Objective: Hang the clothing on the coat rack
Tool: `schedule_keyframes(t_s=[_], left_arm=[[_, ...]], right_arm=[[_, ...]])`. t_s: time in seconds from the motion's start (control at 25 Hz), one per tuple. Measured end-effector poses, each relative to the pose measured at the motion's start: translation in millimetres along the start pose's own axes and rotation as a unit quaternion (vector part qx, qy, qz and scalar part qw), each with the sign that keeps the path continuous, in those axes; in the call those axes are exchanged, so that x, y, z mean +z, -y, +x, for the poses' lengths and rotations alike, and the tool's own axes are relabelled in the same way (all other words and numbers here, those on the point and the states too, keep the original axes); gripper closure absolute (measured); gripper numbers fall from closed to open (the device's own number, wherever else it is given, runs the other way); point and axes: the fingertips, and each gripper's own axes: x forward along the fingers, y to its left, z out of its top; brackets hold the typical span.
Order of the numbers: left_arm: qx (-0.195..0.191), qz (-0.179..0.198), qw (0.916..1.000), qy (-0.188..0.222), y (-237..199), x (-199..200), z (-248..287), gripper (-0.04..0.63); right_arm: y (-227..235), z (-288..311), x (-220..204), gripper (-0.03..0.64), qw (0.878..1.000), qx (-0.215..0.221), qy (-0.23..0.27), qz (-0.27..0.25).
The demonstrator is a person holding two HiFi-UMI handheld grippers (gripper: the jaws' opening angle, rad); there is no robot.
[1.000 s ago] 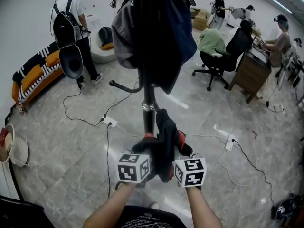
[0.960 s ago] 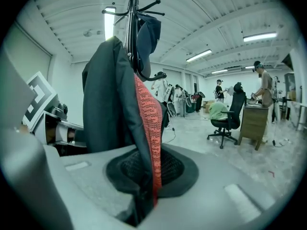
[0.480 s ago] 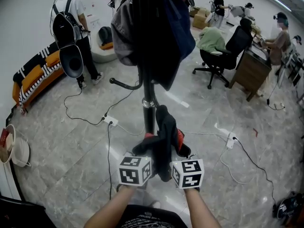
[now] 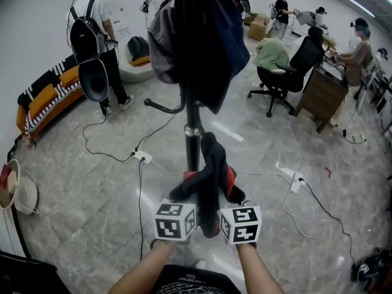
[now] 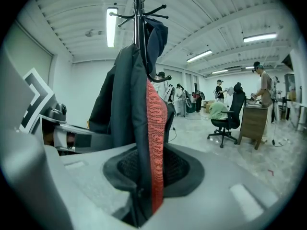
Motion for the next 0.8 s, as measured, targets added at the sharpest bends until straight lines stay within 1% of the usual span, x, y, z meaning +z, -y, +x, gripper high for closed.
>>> schedule_keyframes(t_s=[0.52,0.68,0.8], left_arm=[[0.008,-0.002,1.0000,0.002,16.8,-12.1,-20.7,0.437],[0.011,0.004,0.9999,0.001,23.4,-13.1,-24.7,0.417],[0.011,0.017,0.9996,0.017,28.8,-5.3,-31.1,0.413]], right_arm=[[-7.1,-28.0,-2.1,0.505,1.000,0.003,0.003,-0.013],[-8.2,-35.6,-1.9,0.494,1.000,0.006,0.006,-0.013],[-9.1,-40.8,-1.7,0.492,1.000,0.005,0.007,-0.013]])
